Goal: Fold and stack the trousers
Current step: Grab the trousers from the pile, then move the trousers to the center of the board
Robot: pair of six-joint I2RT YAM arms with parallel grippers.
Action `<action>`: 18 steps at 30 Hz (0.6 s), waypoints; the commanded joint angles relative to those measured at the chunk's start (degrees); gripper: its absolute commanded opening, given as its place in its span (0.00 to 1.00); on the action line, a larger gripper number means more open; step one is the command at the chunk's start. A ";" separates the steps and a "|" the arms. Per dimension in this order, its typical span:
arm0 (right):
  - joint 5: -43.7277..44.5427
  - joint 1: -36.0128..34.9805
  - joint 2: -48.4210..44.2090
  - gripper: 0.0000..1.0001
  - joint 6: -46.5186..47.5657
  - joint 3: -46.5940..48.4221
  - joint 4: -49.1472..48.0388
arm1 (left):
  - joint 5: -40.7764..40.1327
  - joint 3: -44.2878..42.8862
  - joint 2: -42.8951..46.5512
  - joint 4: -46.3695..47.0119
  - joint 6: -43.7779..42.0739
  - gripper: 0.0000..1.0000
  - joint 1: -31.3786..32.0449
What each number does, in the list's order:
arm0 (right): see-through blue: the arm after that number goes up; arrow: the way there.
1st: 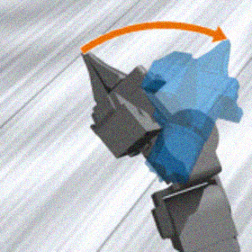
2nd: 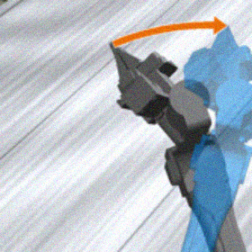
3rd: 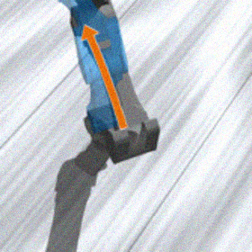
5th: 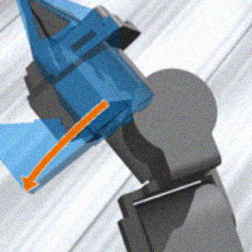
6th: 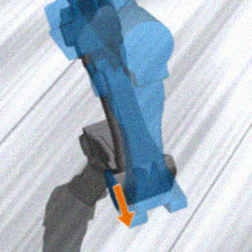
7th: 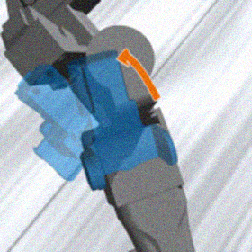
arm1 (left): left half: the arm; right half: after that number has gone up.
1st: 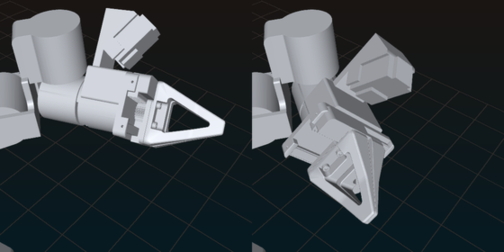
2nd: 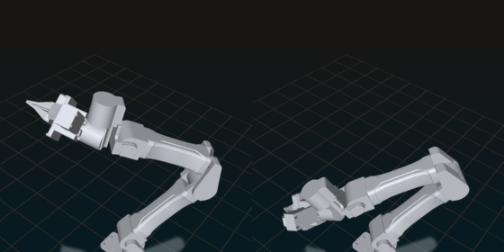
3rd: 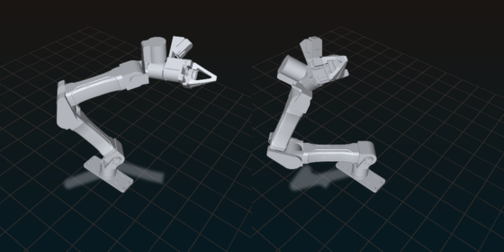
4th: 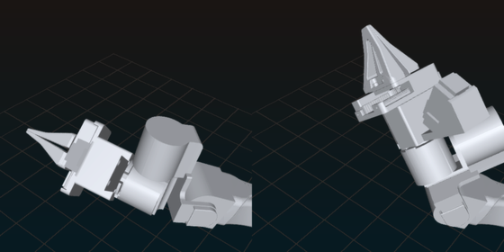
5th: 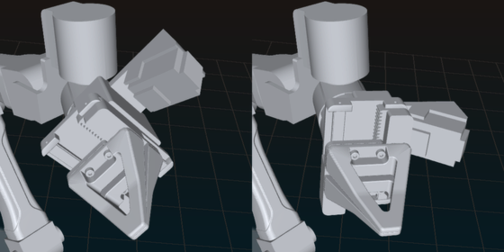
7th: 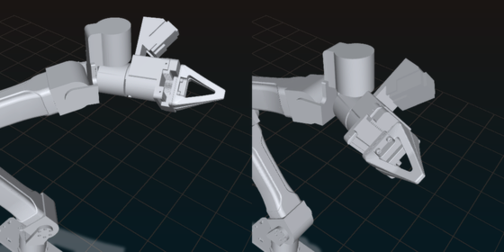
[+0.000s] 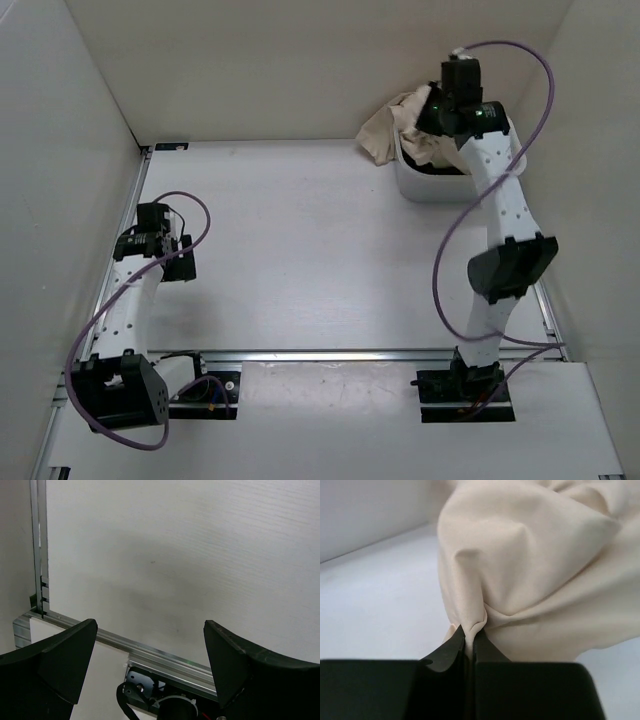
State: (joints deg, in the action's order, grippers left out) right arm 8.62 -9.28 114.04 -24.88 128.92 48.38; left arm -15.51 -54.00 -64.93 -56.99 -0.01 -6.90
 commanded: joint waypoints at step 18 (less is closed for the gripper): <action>12.82 -43.54 -30.19 0.00 -5.61 -29.58 -15.49 | -4.70 -11.22 8.85 -2.16 0.01 1.00 0.22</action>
State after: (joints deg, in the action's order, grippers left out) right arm 19.42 -52.90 81.23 -26.39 106.19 32.93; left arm -18.04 -63.02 -56.88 -58.70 -0.01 -6.90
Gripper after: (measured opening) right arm 0.039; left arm 0.991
